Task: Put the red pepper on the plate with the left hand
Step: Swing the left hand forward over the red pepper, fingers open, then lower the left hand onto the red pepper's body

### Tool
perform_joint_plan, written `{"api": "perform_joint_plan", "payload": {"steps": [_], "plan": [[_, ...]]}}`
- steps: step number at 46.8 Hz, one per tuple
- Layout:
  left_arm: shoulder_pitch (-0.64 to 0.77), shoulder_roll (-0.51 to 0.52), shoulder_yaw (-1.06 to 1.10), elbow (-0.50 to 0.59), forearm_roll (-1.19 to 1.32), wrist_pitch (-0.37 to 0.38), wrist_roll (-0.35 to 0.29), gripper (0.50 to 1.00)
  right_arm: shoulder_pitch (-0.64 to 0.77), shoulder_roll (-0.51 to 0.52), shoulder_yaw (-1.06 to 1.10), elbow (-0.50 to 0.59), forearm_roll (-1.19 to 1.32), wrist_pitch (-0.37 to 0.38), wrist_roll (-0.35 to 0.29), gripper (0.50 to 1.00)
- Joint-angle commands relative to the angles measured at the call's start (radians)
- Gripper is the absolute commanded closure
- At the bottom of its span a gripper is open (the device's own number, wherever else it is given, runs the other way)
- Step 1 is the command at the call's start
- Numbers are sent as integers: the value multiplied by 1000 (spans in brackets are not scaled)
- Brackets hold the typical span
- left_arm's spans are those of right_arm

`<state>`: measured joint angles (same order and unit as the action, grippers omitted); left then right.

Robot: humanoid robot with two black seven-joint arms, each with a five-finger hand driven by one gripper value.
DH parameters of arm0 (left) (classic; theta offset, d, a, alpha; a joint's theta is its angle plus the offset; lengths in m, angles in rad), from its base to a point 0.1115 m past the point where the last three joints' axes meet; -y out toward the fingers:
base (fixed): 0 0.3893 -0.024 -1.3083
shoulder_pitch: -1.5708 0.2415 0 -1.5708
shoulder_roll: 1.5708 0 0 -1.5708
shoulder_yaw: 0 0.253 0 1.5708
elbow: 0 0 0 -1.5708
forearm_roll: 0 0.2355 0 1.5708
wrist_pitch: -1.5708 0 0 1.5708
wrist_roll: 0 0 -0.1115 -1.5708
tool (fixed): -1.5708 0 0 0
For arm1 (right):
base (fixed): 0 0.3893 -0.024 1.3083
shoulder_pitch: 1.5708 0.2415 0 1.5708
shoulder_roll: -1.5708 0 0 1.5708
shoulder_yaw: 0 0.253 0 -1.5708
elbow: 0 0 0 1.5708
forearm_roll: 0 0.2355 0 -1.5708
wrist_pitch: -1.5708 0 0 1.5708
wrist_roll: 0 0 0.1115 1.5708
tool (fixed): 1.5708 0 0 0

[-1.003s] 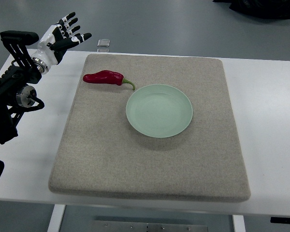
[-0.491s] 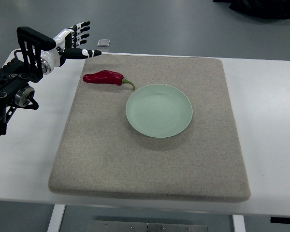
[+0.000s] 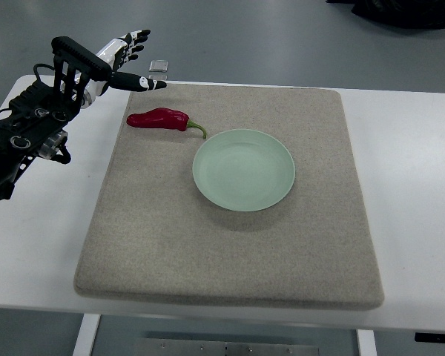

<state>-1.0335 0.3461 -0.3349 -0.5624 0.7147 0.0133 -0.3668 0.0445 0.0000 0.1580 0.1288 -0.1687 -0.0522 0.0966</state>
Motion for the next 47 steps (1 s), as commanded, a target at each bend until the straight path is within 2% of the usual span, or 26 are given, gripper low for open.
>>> {"api": "perform_joint_plan", "payload": {"steps": [1,11,23,35,47], "plan": [[-8,4,19,-5,32,-1,-3,504,0,0,0,0,0,0,0,568],[-5,10,31,-68,69,-9,-24,500,0,0,0,0,0,0,0,568],[-23,13,88,-71,235,-15,-15,506,0,0,0,0,0,0,0,568],[-79,34,261,-67,244,-18,-12,506,0,0,0,0,0,0,0,568],[-100,51,312,-59,246,-18,-12,514,0,0,0,0,0,0,0,568]]}}
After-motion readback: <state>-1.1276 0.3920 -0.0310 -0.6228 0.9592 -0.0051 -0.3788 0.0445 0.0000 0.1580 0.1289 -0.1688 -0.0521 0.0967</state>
